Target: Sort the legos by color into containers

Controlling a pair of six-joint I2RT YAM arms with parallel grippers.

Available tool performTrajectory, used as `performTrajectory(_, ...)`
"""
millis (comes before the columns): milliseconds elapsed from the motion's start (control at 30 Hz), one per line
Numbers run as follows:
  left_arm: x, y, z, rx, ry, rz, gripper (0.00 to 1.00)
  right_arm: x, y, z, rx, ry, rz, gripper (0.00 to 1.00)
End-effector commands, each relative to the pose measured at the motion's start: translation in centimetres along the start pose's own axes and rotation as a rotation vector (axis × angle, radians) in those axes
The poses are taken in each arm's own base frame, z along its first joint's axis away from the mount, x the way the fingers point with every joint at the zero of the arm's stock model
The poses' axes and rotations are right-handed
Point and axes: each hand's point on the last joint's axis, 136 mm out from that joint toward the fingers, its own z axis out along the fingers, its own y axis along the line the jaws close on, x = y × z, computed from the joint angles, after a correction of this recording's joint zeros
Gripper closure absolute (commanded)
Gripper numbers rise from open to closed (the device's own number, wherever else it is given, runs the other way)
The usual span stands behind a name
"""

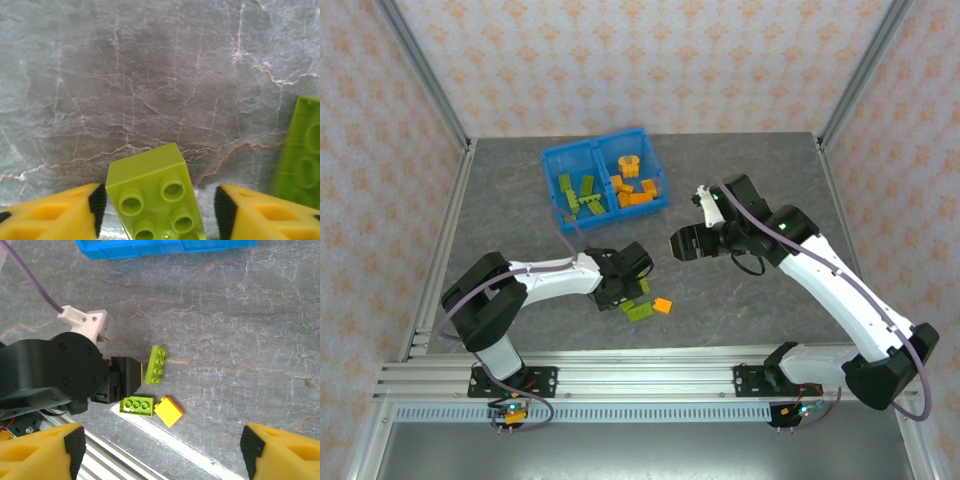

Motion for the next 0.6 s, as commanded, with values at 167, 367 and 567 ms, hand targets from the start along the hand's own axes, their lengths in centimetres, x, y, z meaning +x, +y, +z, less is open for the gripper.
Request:
performTrajectory(167, 0.0, 3.0, 0.5, -0.076, -0.034, -0.018, 0.59, 0.1, -1.1, -0.5, 0.053, -0.036, 0.037, 0.18)
performTrajectory(367, 0.3, 4.1, 0.7, -0.091, -0.037, -0.002, 0.66, -0.7, -0.9, -0.4, 0.046, -0.06, 0.064, 0.17)
performTrajectory(567, -1.5, 2.6, -2.3, -0.027, -0.091, 0.05, 0.71, -0.5, -0.1, -0.6, -0.007, -0.063, 0.1, 0.17)
